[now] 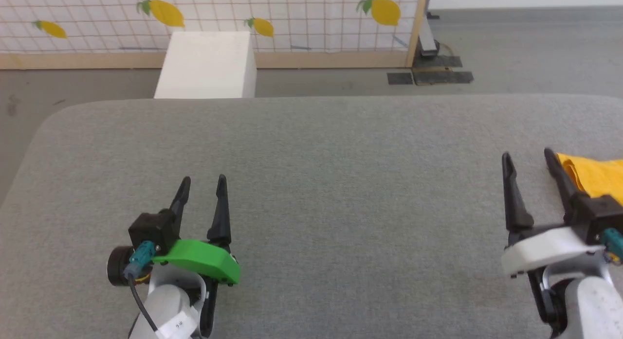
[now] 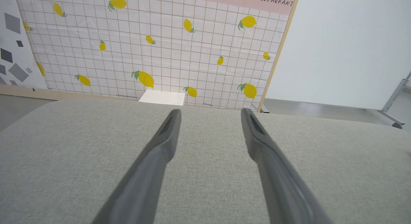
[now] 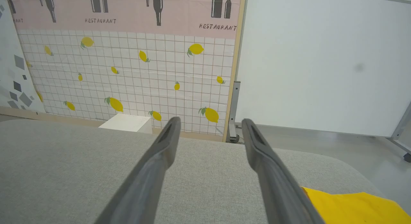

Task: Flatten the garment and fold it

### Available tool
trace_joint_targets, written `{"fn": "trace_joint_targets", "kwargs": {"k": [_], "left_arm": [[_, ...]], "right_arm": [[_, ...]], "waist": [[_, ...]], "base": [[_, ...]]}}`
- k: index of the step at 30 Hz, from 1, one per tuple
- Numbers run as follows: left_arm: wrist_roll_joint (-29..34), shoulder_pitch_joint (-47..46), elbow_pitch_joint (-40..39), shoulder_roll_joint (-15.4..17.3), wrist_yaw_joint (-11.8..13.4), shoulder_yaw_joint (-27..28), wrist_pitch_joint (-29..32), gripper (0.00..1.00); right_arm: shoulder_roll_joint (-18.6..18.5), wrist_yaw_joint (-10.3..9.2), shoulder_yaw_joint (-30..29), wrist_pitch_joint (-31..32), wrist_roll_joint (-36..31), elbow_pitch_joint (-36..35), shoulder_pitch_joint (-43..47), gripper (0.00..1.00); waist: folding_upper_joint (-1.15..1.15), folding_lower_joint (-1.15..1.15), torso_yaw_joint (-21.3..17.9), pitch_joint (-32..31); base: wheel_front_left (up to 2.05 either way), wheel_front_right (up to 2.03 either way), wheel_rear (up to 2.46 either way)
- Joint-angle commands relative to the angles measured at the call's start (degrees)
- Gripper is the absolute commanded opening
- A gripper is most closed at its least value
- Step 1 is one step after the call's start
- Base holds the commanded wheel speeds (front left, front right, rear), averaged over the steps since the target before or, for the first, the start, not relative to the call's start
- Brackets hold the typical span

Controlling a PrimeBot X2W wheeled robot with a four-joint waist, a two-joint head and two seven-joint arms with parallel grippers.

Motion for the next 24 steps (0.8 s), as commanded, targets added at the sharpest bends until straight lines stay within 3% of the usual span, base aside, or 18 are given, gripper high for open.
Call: {"fn": "trace_joint_targets", "kwargs": {"k": [1,24], "left_arm": [[-0.51,0.97,0.22,-0.31,-0.05,-0.35,-0.21,1.00],[-1.64,2.68,0.89,-0.47,1.47,-2.43,-0.21,1.00]], "right_arm": [[0.38,-0.10,-0.21,-0.39,-0.02,-0.30,1.27,1.00],[1.65,-0.10,-1.18,-3.12,1.75,0.65,7.28,1.00]], "waist": [[0.00,0.00,1.22,-1.08],[0.00,0.00,1.66,-1.27]], "base": [[0.00,0.00,0.00],[0.00,0.00,0.00]]}}
